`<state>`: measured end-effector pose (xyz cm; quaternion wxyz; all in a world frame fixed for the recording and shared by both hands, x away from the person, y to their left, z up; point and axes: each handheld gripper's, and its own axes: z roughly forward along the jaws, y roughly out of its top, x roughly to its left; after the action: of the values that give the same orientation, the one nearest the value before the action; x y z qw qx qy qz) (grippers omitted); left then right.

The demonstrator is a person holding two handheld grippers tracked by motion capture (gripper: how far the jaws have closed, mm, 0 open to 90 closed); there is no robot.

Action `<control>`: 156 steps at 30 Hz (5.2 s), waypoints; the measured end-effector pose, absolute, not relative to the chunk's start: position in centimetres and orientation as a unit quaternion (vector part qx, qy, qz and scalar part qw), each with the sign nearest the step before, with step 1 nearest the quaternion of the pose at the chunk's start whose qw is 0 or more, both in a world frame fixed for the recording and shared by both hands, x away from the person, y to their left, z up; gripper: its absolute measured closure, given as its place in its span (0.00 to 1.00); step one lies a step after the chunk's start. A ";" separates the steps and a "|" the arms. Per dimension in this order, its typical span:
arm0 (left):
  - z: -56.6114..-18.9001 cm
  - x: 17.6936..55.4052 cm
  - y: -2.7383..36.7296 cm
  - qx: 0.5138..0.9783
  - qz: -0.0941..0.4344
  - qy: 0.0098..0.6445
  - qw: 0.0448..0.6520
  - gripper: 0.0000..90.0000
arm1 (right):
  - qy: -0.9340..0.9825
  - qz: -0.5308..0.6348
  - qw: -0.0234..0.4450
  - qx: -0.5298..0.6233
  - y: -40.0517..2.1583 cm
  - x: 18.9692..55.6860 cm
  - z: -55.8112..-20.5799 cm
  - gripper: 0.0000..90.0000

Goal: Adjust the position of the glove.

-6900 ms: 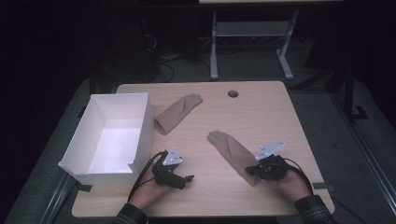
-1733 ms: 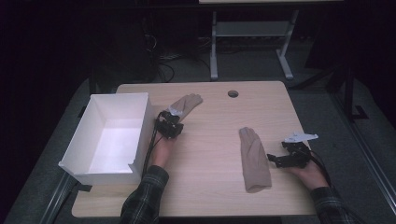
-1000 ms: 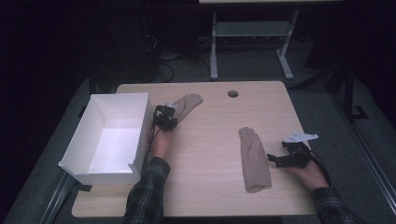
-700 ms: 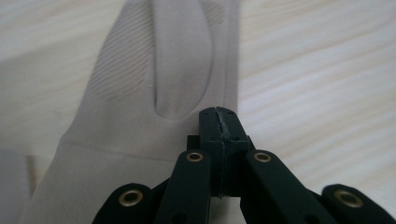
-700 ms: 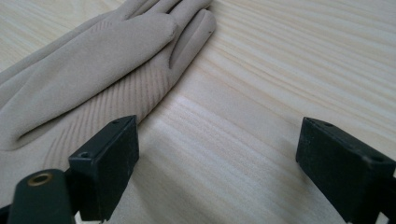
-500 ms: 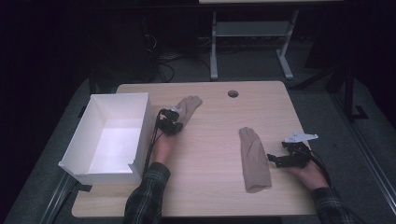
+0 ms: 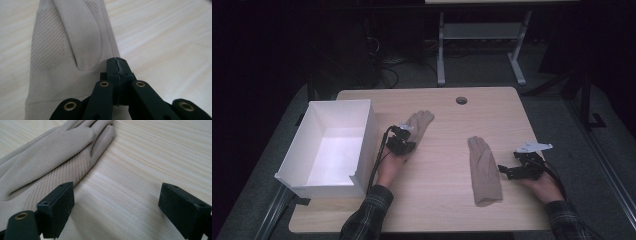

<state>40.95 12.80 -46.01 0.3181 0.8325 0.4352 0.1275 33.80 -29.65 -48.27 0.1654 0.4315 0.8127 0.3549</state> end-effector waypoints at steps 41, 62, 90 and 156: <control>-42.8 31.7 12.7 0.852 0.064 0.366 0.368 0.89 | 0.814 0.354 0.167 0.430 -29.6 33.9 -48.3 0.14; -45.3 37.4 14.8 0.830 0.097 0.428 0.344 0.77 | 0.814 0.355 0.166 0.429 -29.6 33.9 -48.3 0.14; -45.4 37.3 15.0 0.832 0.058 0.418 0.361 0.98 | 0.825 0.364 0.137 0.410 -29.4 33.0 -47.2 0.70; -41.7 36.9 11.0 0.809 0.048 0.360 0.462 0.99 | 0.885 0.374 0.077 0.266 -19.5 33.5 -46.4 1.00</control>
<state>36.87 11.00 -41.73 0.4623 0.8091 0.3596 0.0477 33.53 -19.51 -46.36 0.0771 0.2655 0.8851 0.3744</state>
